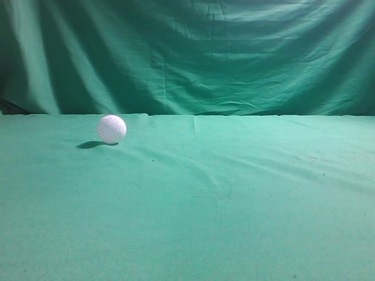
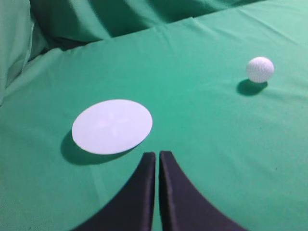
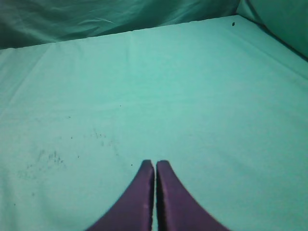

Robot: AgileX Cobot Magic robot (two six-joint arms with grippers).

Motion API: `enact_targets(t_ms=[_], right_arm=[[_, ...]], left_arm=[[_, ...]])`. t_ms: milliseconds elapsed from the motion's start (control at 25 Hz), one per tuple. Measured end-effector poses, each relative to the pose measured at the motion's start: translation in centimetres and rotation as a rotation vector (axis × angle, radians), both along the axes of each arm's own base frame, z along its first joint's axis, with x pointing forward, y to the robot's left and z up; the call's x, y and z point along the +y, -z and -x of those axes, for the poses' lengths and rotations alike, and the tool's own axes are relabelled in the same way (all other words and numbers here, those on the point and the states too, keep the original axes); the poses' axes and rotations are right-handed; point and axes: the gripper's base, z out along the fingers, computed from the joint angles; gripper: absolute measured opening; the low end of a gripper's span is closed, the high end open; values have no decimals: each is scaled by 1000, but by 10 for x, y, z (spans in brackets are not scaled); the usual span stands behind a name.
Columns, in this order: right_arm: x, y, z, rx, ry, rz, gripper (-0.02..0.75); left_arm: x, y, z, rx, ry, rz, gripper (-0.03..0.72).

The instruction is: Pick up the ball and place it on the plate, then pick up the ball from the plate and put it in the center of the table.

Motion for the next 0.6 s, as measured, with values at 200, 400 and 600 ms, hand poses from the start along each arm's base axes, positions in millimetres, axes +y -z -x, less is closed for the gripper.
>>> enact_targets(t_ms=[200, 400, 600], right_arm=[[0, 0, 0, 0, 1, 0, 0], [0, 0, 0, 0, 1, 0, 0], [0, 0, 0, 0, 1, 0, 0]], left_arm=[[5, 4, 1, 50, -67, 43, 0], [7, 4, 1, 51, -93, 61, 0], [7, 4, 1, 52, -100, 82, 0]])
